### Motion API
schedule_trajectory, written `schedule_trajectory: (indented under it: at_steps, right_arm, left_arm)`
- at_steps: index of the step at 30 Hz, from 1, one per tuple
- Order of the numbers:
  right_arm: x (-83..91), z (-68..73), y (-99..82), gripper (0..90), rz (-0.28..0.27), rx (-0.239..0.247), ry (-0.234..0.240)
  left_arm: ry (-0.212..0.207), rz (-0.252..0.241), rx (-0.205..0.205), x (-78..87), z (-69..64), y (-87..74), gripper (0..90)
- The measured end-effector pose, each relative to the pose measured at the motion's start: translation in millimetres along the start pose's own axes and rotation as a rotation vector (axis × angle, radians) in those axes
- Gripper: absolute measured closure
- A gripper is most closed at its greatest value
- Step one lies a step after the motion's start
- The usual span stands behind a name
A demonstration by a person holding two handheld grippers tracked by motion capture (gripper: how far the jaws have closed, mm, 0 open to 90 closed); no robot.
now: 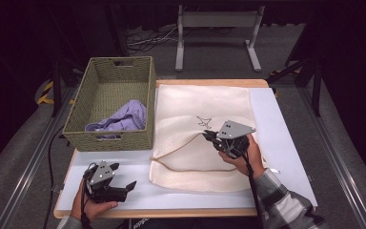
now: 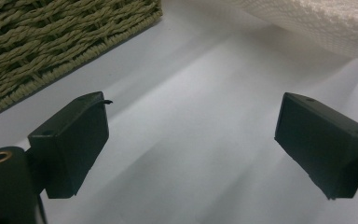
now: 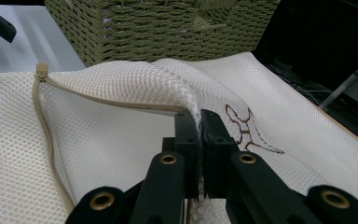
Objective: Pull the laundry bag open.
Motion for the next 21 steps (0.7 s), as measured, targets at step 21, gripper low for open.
schedule_trajectory:
  at_steps: [21]
  right_arm:
    - [2.7,-4.3,1.2,86.8,-0.012,-0.014,-0.006]
  left_arm:
    - [-0.007,0.008,-0.007,0.4,0.0,-1.4,10.8]
Point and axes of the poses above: each handheld gripper's, and its own axes: x roughly backward along the jaws, y roughly out of its top, z roughly to its left, the point moved 9 cm from there along -x, roughly forward along the jaws, and after that the axes turned 11 degrees about -y, right-handed, at the moved point
